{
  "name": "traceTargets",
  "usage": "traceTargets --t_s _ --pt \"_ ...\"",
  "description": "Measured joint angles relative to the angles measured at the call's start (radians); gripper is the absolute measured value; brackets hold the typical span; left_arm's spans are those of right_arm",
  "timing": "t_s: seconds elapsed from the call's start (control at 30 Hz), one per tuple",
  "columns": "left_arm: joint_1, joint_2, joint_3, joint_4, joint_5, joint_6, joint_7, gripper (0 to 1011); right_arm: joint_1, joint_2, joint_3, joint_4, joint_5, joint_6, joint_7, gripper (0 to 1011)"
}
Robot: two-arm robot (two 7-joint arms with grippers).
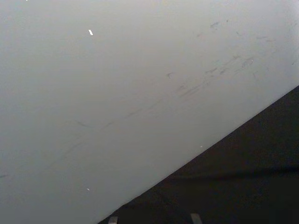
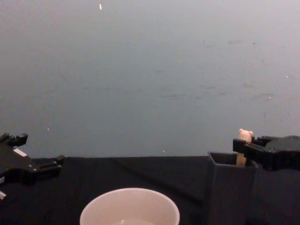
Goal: Pick up the stirring spoon with one hand, stir inside the cup, then place it back in its original position.
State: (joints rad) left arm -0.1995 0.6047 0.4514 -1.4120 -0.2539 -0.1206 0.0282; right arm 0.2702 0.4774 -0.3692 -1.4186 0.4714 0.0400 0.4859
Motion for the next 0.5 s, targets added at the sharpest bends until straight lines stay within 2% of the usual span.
traceTargets --t_s 0.27,0.5 --pt "0.0 0.0 0.0 0.0 0.0 0.0 0.0 1001 -0.001 0.003 0.0 -0.004 0.007 0.003 0.011 214" --pt "0.0 0.0 0.0 0.0 0.0 0.0 0.0 1001 -0.011 0.016 0.012 -0.045 0.053 0.021 0.033 214"
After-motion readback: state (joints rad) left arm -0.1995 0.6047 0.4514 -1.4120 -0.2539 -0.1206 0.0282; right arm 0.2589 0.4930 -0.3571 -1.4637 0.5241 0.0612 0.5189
